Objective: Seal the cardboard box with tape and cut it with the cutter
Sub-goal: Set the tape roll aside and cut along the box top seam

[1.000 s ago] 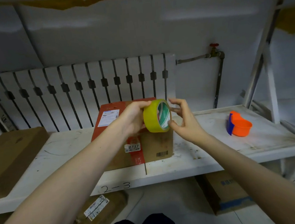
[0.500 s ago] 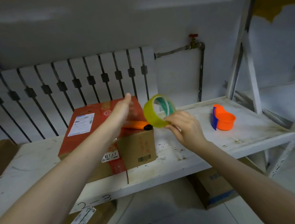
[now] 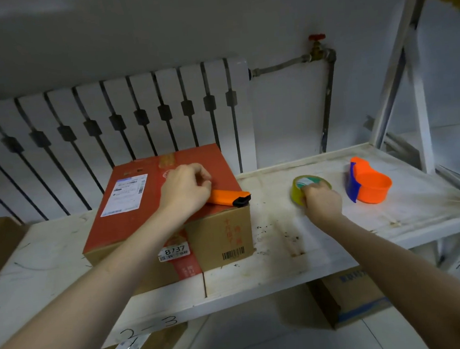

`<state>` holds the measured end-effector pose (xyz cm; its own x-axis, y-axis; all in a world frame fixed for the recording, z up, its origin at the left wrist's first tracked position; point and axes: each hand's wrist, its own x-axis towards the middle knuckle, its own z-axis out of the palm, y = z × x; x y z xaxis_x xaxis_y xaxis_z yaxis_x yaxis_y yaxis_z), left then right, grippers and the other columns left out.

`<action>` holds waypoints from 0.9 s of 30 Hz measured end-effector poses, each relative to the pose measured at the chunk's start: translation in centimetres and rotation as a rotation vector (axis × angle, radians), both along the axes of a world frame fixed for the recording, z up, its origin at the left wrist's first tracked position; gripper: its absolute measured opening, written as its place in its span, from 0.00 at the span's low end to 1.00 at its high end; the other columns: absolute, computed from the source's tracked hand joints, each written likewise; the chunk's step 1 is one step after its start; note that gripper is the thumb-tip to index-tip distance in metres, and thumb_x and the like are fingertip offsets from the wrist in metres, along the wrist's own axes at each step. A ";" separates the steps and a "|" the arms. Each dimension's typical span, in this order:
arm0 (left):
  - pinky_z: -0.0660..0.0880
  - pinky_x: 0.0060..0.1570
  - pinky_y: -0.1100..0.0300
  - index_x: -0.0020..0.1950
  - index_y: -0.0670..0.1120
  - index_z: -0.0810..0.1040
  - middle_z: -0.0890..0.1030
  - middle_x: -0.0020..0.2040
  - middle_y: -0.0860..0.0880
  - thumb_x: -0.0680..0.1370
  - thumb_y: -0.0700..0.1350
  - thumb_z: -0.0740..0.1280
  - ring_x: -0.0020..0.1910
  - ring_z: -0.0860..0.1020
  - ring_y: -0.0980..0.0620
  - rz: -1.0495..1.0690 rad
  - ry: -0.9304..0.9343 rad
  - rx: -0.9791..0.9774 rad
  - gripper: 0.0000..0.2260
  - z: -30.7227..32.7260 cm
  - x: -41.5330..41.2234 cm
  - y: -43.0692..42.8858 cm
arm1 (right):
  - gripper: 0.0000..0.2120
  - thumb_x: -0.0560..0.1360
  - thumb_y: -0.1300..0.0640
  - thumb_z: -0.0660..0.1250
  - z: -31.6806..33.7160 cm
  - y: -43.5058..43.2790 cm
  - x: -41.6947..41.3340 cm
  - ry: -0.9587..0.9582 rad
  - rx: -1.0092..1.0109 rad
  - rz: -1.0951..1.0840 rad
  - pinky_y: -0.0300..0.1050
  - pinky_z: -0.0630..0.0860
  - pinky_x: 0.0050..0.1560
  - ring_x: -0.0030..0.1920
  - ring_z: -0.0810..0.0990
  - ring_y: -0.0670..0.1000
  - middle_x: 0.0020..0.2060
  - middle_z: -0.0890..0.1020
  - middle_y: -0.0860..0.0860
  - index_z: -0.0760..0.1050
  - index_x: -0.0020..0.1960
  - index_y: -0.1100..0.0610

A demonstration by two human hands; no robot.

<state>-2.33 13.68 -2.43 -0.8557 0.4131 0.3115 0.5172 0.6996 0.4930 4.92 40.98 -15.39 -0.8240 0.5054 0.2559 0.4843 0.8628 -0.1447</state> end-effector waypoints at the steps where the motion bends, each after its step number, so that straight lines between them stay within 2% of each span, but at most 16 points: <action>1: 0.75 0.55 0.47 0.42 0.53 0.78 0.82 0.49 0.53 0.74 0.42 0.66 0.53 0.78 0.49 -0.001 0.001 -0.006 0.05 -0.1 -0.2 0.0 | 0.09 0.74 0.64 0.62 -0.2 0.2 -0.3 -0.021 0.011 -0.017 0.50 0.75 0.46 0.55 0.75 0.57 0.51 0.79 0.56 0.74 0.54 0.59; 3: 0.74 0.56 0.46 0.41 0.54 0.77 0.82 0.49 0.53 0.74 0.43 0.66 0.55 0.77 0.48 -0.004 0.012 -0.013 0.06 -0.4 -0.4 0.0 | 0.08 0.73 0.64 0.64 -0.8 0.7 -0.7 -0.039 0.001 -0.053 0.50 0.76 0.46 0.53 0.76 0.57 0.49 0.79 0.56 0.74 0.52 0.59; 6: 0.73 0.57 0.47 0.41 0.54 0.78 0.81 0.48 0.53 0.75 0.44 0.66 0.56 0.75 0.47 0.000 0.055 -0.041 0.05 -0.6 -0.3 0.1 | 0.08 0.73 0.64 0.62 -1.1 0.4 -1.2 0.023 -0.121 -0.102 0.47 0.73 0.39 0.48 0.78 0.58 0.44 0.78 0.56 0.76 0.50 0.59; 8: 0.73 0.54 0.48 0.43 0.53 0.79 0.81 0.48 0.53 0.75 0.44 0.65 0.55 0.75 0.47 0.004 0.056 -0.078 0.05 -0.6 -0.2 0.2 | 0.10 0.76 0.58 0.62 -0.1 -1.2 -1.6 0.165 -0.192 -0.100 0.48 0.75 0.42 0.51 0.78 0.59 0.47 0.80 0.57 0.77 0.55 0.59; 10: 0.74 0.53 0.49 0.45 0.53 0.80 0.81 0.50 0.53 0.76 0.45 0.64 0.55 0.76 0.48 -0.003 0.024 -0.134 0.05 -0.6 -0.1 0.2 | 0.15 0.78 0.54 0.61 2.2 -3.7 -2.0 0.399 -0.318 -0.010 0.50 0.76 0.51 0.56 0.78 0.56 0.54 0.81 0.55 0.75 0.62 0.57; 12: 0.73 0.56 0.48 0.48 0.53 0.80 0.81 0.54 0.52 0.76 0.46 0.64 0.58 0.76 0.47 -0.015 -0.015 -0.171 0.06 -0.7 0.1 0.0 | 0.14 0.80 0.53 0.58 5.4 -6.7 -2.1 0.588 -0.459 0.167 0.52 0.76 0.54 0.55 0.78 0.53 0.54 0.81 0.54 0.75 0.61 0.57; 13: 0.73 0.58 0.47 0.52 0.52 0.80 0.80 0.57 0.51 0.76 0.46 0.65 0.60 0.75 0.47 -0.016 -0.023 -0.169 0.07 -0.7 0.2 -0.1 | 0.14 0.80 0.52 0.56 7.2 -8.1 -2.0 0.616 -0.504 0.269 0.52 0.77 0.54 0.53 0.78 0.53 0.52 0.82 0.54 0.76 0.58 0.57; 15: 0.71 0.62 0.45 0.60 0.48 0.77 0.77 0.61 0.46 0.76 0.45 0.66 0.63 0.73 0.44 0.006 0.001 -0.123 0.13 -0.5 0.4 -0.6 | 0.17 0.80 0.48 0.54 10.1 -10.9 -1.7 0.490 -0.530 0.459 0.52 0.77 0.52 0.51 0.78 0.52 0.51 0.81 0.53 0.76 0.57 0.56; 17: 0.71 0.62 0.46 0.63 0.46 0.75 0.76 0.62 0.44 0.75 0.44 0.66 0.63 0.72 0.43 0.042 0.035 -0.055 0.16 0.0 0.5 -1.5 | 0.21 0.78 0.41 0.55 11.5 -13.2 -1.5 0.228 -0.353 0.585 0.51 0.76 0.51 0.53 0.77 0.52 0.54 0.79 0.51 0.73 0.61 0.54; 19: 0.72 0.59 0.50 0.61 0.47 0.75 0.76 0.62 0.44 0.75 0.43 0.66 0.61 0.73 0.44 0.069 0.027 -0.006 0.15 0.6 0.5 -2.5 | 0.23 0.75 0.37 0.57 11.3 -14.7 -1.5 0.043 -0.134 0.618 0.52 0.76 0.49 0.53 0.77 0.53 0.53 0.78 0.52 0.72 0.61 0.52; 21: 0.72 0.55 0.54 0.60 0.47 0.76 0.76 0.61 0.45 0.76 0.44 0.66 0.60 0.75 0.45 0.080 -0.011 0.030 0.13 1.2 0.8 -3.6 | 0.20 0.74 0.39 0.61 10.8 -15.4 -1.7 0.005 -0.037 0.600 0.51 0.75 0.45 0.50 0.77 0.55 0.50 0.78 0.52 0.72 0.58 0.52; 23: 0.73 0.55 0.56 0.59 0.47 0.77 0.77 0.60 0.47 0.76 0.45 0.66 0.59 0.75 0.47 0.074 -0.066 0.075 0.12 1.7 1.2 -4.7 | 0.18 0.75 0.43 0.63 10.6 -15.8 -1.9 0.030 -0.008 0.569 0.51 0.76 0.46 0.51 0.77 0.55 0.51 0.78 0.52 0.72 0.59 0.52; 25: 0.75 0.57 0.53 0.58 0.46 0.77 0.78 0.57 0.49 0.77 0.44 0.66 0.58 0.76 0.48 0.053 -0.138 0.133 0.10 1.9 1.6 -5.7 | 0.16 0.77 0.46 0.62 10.6 -16.2 -1.9 0.050 -0.012 0.534 0.53 0.77 0.47 0.52 0.77 0.55 0.52 0.78 0.53 0.73 0.60 0.54; 27: 0.76 0.56 0.53 0.55 0.46 0.78 0.79 0.52 0.49 0.77 0.43 0.66 0.55 0.78 0.48 0.044 -0.238 0.198 0.08 1.9 1.9 -6.9 | 0.14 0.78 0.47 0.60 10.6 -16.7 -1.8 0.101 -0.100 0.489 0.53 0.78 0.46 0.48 0.79 0.54 0.49 0.79 0.52 0.75 0.58 0.54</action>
<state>-0.41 6.78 -0.54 -0.9301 0.3251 0.1712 0.3422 0.5968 0.7258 3.14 24.25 -4.76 -0.9440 0.0930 0.3167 0.0068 0.9647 -0.2631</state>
